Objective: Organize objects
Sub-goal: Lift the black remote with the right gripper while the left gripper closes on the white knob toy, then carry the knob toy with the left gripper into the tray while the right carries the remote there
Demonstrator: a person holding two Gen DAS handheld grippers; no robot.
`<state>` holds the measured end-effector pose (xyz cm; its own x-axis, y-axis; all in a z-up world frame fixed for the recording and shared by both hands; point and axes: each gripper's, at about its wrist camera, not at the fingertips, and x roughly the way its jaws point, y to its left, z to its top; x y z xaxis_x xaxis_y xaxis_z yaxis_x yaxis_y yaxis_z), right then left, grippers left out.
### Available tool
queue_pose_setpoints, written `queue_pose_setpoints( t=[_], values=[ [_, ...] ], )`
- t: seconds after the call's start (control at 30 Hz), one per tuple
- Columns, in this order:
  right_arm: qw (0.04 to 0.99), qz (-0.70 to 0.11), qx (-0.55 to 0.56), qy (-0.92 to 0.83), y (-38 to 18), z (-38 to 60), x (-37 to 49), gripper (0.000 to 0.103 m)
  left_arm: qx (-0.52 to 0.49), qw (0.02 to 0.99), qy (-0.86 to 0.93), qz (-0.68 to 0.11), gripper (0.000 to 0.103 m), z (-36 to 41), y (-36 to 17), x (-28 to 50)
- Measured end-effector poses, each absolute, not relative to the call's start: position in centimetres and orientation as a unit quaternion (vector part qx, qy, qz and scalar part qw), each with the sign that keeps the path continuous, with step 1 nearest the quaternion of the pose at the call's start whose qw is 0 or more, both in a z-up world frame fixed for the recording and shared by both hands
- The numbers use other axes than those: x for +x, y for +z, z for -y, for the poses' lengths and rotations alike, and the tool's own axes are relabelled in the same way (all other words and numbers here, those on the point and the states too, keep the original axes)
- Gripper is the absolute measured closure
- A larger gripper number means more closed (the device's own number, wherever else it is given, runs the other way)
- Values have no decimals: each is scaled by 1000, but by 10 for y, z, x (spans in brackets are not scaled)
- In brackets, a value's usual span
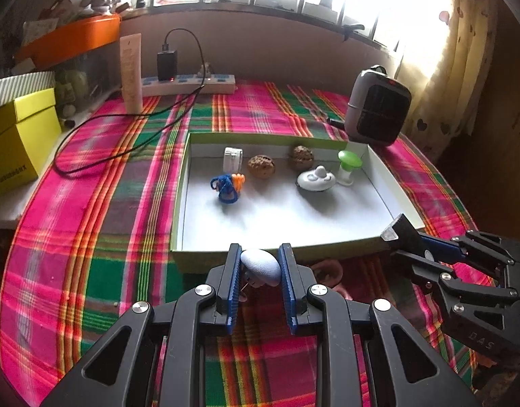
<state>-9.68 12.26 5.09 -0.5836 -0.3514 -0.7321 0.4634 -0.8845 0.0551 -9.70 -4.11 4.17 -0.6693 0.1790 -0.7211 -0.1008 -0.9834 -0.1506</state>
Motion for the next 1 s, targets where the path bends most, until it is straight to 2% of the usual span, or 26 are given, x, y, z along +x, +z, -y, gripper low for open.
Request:
queue_pose_setpoints(
  t=[0.5,1.0],
  values=[
    [207,-67,390,-895,56,-129,-124,75,-386,83,918,45,83,35,56,-120],
    [176,-54,420,-889,41,-131,-167,75,-405,85,909,50,83,26,44,-166]
  ],
)
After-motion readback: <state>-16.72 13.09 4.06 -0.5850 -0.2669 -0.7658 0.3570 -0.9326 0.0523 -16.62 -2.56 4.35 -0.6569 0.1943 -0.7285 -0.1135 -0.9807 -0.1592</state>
